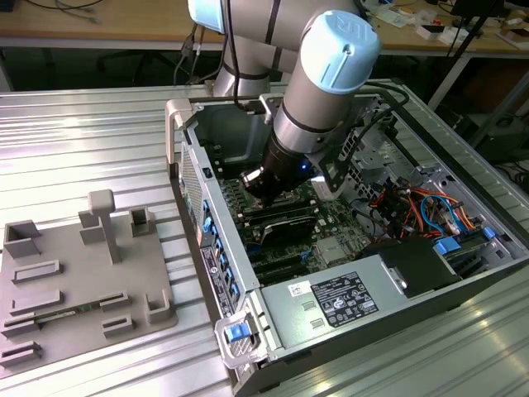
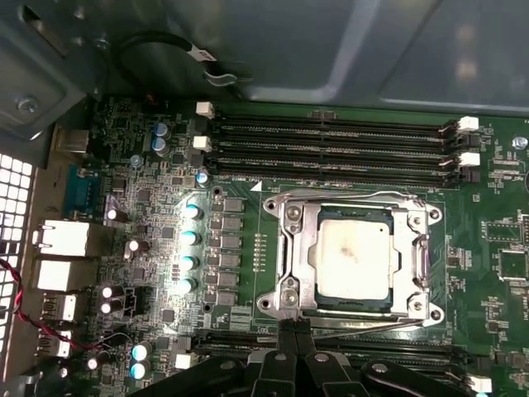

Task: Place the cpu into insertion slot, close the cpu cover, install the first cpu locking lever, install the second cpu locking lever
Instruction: 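Install the second cpu locking lever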

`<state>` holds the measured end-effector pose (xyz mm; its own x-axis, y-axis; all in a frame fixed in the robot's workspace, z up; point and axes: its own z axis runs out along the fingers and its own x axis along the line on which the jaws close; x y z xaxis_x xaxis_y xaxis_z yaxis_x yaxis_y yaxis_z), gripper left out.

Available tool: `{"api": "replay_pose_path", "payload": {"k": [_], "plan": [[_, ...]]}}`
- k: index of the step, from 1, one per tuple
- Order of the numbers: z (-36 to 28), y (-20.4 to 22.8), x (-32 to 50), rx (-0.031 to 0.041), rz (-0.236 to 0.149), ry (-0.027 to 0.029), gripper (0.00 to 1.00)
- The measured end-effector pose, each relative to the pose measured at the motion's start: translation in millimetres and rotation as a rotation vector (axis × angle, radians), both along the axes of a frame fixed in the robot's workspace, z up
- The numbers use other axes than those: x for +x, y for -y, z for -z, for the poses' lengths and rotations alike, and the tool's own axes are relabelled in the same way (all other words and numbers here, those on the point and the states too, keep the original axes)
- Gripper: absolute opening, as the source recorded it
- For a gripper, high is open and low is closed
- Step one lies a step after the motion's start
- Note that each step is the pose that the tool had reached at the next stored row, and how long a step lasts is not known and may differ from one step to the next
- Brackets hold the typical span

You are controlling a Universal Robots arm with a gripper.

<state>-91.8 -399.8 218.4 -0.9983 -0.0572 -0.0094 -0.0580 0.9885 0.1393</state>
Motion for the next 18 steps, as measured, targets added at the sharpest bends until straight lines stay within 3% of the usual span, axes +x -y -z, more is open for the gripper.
{"api": "replay_pose_path", "payload": {"k": [5, 13, 18], "plan": [[3.7, 0.0, -3.8, 0.0008, 0.0, -0.0003, 0.11], [6.0, -0.3, -7.5, 0.0078, 0.0, -0.0003, 0.11], [10.0, -5.4, -7.6, 0.0083, 0.0, -0.0014, 0.11]]}}
